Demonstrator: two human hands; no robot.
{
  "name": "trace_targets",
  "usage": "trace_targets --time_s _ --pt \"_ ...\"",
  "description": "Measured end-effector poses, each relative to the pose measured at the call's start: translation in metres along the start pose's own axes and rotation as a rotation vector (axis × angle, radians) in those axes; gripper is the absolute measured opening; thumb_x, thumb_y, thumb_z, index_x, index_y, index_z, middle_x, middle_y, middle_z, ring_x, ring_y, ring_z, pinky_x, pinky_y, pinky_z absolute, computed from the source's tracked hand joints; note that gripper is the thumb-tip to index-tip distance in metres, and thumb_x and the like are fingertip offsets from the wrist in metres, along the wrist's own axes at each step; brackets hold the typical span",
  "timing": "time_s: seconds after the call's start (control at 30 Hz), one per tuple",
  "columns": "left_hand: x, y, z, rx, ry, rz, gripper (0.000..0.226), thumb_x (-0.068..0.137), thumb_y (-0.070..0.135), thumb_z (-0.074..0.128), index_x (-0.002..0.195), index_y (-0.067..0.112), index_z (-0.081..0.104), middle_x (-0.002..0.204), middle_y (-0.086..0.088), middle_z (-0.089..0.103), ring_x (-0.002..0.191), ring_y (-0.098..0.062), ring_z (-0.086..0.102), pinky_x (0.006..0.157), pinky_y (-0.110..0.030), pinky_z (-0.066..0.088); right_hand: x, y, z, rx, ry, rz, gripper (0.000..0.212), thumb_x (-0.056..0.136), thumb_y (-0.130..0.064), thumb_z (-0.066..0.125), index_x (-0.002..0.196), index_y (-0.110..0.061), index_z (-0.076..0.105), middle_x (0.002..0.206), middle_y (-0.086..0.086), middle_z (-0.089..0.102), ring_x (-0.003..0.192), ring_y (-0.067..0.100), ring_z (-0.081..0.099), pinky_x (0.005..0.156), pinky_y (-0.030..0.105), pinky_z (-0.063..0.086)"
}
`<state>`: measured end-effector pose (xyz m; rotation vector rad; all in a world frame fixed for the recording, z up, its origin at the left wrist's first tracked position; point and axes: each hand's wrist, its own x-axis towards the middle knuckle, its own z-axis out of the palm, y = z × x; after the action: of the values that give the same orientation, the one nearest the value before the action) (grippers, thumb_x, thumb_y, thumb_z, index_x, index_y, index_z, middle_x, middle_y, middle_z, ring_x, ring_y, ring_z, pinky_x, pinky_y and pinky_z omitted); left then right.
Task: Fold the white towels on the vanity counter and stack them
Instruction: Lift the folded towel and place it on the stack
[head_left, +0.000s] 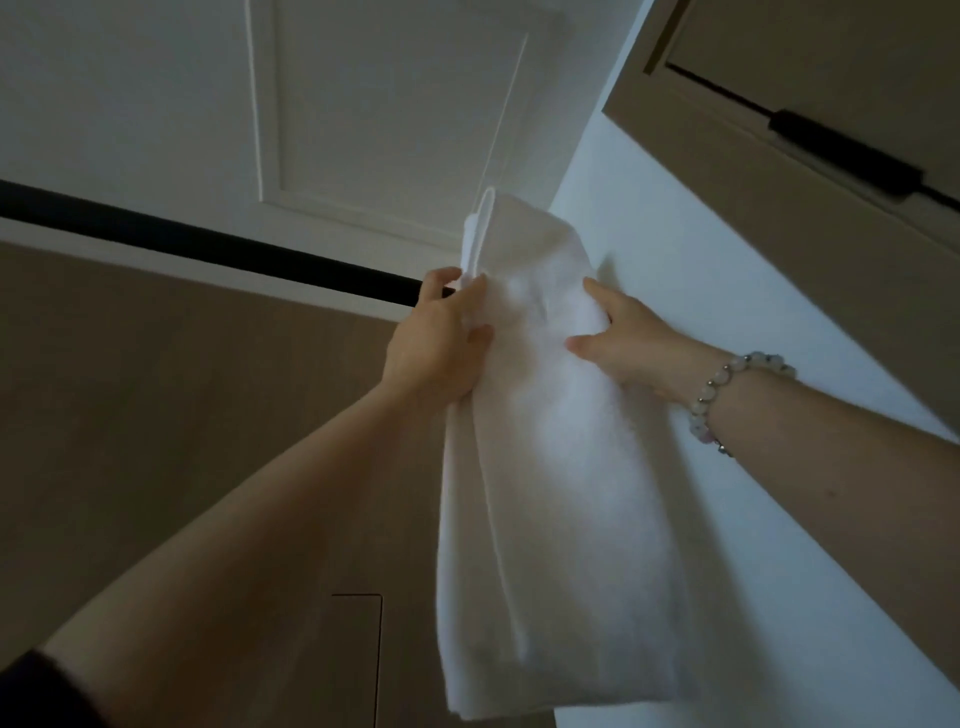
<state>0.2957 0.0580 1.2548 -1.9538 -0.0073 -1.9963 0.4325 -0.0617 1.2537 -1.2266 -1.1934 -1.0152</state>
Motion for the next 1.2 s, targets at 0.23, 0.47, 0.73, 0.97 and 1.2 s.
trace_targets --time_s 0.23,0.47,0.73,0.97,1.2 --pt "0.014 0.005 -0.012 0.811 -0.029 0.336 0.075 0.081 0.052 0.061 0.140 0.016 0.031 0.151 -0.003 0.012 0.123 -0.028 0.036 0.088 -0.038 0.037 0.007 0.001 0.015 -0.286 -0.013 -0.056 0.071 0.090 -0.015 0.056 0.148 -0.021 0.017 0.142 0.016 0.031 0.121 0.030 0.044 0.082 0.022 0.039" --pt "0.036 0.008 -0.008 1.019 -0.112 0.442 0.079 0.080 0.062 0.054 0.135 0.008 0.041 0.154 -0.004 0.020 0.144 -0.022 0.009 0.111 -0.040 0.017 0.012 -0.002 0.010 -0.695 0.046 -0.112 0.070 0.086 -0.033 0.060 0.145 -0.025 0.023 0.155 0.006 0.001 0.138 0.032 0.019 0.106 0.040 0.030" --pt "0.048 0.000 -0.009 0.826 -0.237 0.260 0.090 0.075 0.067 0.056 0.141 0.012 0.029 0.136 -0.011 0.045 0.125 -0.030 0.045 0.102 -0.043 0.030 0.012 -0.014 0.024 -0.574 0.015 -0.339 0.070 0.086 -0.009 0.050 0.148 -0.020 0.018 0.148 0.009 0.030 0.134 0.028 0.032 0.104 0.034 0.033" --pt "0.047 -0.001 -0.014 0.626 -0.252 0.141 0.122 0.057 0.079 0.060 0.148 0.019 0.005 0.146 -0.007 0.038 0.136 -0.027 0.034 0.114 -0.046 0.015 0.021 -0.024 0.028 -0.160 -0.067 -0.175 0.043 0.097 -0.018 0.033 0.138 -0.013 0.040 0.143 0.013 0.040 0.130 0.031 0.035 0.100 0.033 0.030" --pt "0.047 0.001 -0.021 0.700 -0.326 0.088 0.112 0.057 0.090 0.041 0.143 0.021 0.027 0.143 -0.002 0.042 0.137 -0.025 0.030 0.114 -0.052 0.009 0.020 -0.031 0.029 -0.245 -0.035 -0.098 0.035 0.096 -0.038 0.028 0.121 -0.023 0.047 0.143 0.009 0.035 0.129 0.027 0.033 0.108 0.037 0.028"
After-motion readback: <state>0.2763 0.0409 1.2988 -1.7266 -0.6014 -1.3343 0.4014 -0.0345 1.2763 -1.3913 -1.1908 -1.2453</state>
